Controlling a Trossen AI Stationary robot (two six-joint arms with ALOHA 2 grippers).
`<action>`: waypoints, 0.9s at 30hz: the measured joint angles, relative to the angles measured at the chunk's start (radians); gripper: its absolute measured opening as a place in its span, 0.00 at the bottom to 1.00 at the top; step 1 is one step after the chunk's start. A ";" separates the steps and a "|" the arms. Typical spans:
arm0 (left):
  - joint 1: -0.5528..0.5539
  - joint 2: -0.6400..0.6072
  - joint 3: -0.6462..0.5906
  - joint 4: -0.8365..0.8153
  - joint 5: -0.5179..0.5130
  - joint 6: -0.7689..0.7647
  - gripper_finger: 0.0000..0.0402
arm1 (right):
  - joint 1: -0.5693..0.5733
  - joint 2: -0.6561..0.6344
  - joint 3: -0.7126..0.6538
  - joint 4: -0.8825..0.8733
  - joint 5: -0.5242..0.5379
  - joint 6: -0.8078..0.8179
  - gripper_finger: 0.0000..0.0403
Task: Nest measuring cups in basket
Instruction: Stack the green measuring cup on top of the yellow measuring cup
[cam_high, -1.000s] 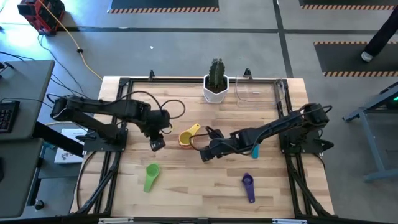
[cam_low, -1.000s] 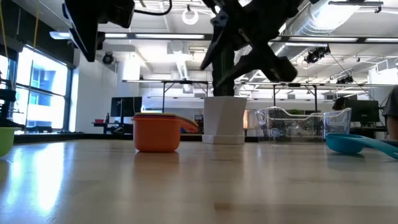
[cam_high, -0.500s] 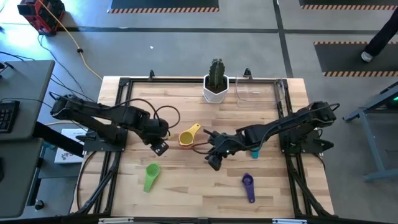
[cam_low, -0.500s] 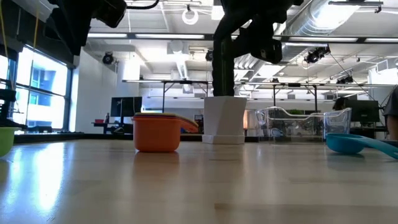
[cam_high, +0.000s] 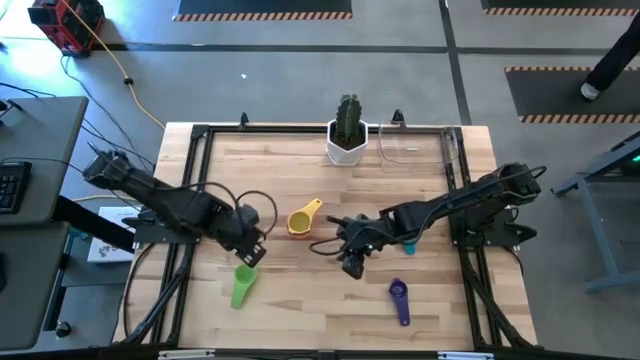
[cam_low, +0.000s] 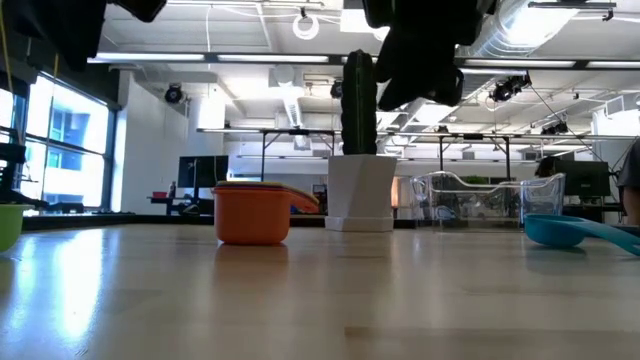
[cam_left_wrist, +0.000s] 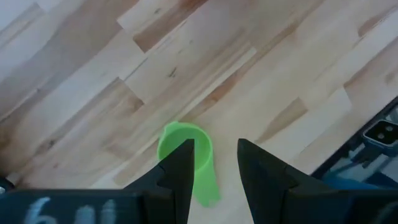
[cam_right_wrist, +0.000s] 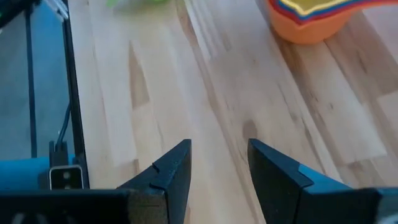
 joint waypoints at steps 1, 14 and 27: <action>-0.017 0.000 0.000 0.000 -0.023 -0.010 0.28 | 0.004 0.000 0.000 -0.004 -0.005 0.000 0.37; -0.173 0.037 0.000 -0.009 -0.096 -0.153 0.28 | 0.058 0.000 0.000 -0.051 0.007 -0.011 0.37; -0.248 0.231 0.000 0.017 -0.055 -0.239 0.28 | 0.068 0.000 0.000 -0.058 0.028 -0.001 0.37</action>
